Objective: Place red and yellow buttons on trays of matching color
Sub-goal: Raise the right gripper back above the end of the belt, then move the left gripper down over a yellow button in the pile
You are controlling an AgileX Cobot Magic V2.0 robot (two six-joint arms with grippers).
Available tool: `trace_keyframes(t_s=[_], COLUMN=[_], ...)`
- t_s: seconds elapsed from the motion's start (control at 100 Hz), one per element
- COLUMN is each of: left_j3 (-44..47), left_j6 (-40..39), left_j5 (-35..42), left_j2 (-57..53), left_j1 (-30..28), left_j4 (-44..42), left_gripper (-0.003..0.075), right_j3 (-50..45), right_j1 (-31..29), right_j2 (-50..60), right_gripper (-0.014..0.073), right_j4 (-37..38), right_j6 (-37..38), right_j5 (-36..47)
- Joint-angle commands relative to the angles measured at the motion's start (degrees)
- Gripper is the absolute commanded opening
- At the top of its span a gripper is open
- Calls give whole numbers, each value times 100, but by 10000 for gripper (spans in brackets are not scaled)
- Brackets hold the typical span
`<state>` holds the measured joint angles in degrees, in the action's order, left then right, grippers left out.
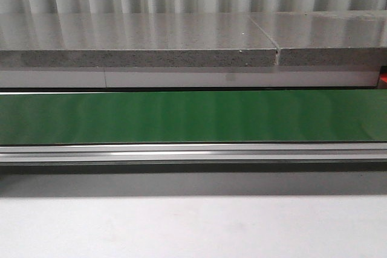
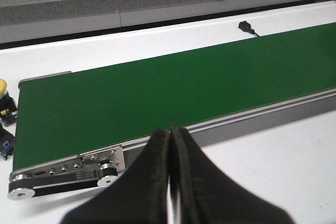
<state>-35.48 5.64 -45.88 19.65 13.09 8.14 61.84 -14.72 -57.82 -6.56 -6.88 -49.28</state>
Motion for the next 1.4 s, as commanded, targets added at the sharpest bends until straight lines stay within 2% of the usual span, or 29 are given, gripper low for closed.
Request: trace_keyframes(t_s=[0.0, 0.19, 0.57, 0.92, 1.13, 1.27, 1.39], left_j3=[-145, -145, -145, -145, -145, -290, -551], left_j6=[5, 5, 5, 5, -11, -966, -1249], left_j5=[456, 456, 456, 479, 516, 540, 540], left_j2=[59, 59, 59, 59, 98, 445, 909], left_j1=[38, 38, 38, 38, 38, 38, 38], left_j4=[55, 55, 66, 66, 55, -628, -1216], left_gripper=[-20, -20, -20, -20, -20, -20, -20], right_j3=[-151, -880, -2171, -3010, -3181, -3181, -3181], right_j1=[39, 427, 1054, 1150, 1150, 1150, 1145], right_j2=[418, 1194, 2575, 3729, 3965, 3964, 3964], right_gripper=[-71, -71, -71, -71, -71, -71, -71], right_j4=[-133, -133, -133, -273, -286, -299, -299], right_j6=[-62, -62, -62, -62, -62, -62, -62], right_j5=[533, 939, 1223, 1266, 1251, 1265, 1265])
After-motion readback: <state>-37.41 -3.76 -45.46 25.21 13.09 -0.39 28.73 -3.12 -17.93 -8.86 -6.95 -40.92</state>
